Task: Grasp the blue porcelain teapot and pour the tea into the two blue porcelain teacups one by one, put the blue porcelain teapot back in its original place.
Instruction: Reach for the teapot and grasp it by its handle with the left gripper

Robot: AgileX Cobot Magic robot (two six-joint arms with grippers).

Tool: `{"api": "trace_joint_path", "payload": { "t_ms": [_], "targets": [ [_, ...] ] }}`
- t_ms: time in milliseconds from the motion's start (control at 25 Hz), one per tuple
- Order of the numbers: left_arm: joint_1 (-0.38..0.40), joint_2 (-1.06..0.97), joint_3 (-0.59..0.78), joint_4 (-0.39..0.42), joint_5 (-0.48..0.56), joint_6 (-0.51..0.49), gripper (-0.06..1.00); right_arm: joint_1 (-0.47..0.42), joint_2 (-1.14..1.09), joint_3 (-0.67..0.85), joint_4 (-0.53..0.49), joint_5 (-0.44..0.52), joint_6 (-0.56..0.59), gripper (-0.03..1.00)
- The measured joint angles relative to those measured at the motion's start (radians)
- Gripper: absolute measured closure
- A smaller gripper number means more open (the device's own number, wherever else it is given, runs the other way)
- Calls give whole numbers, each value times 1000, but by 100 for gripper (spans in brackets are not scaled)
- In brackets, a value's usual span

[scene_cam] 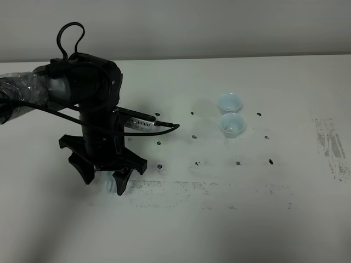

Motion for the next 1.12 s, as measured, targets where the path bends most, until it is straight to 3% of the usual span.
{"api": "trace_joint_path", "payload": {
  "t_ms": [280, 1120],
  "targets": [
    [0, 0, 0, -9, 0, -2, 47, 0, 0, 0, 0, 0, 0, 38],
    [0, 34, -1, -42, -9, -22, 48, 0, 0, 0, 0, 0, 0, 38]
  ]
}}
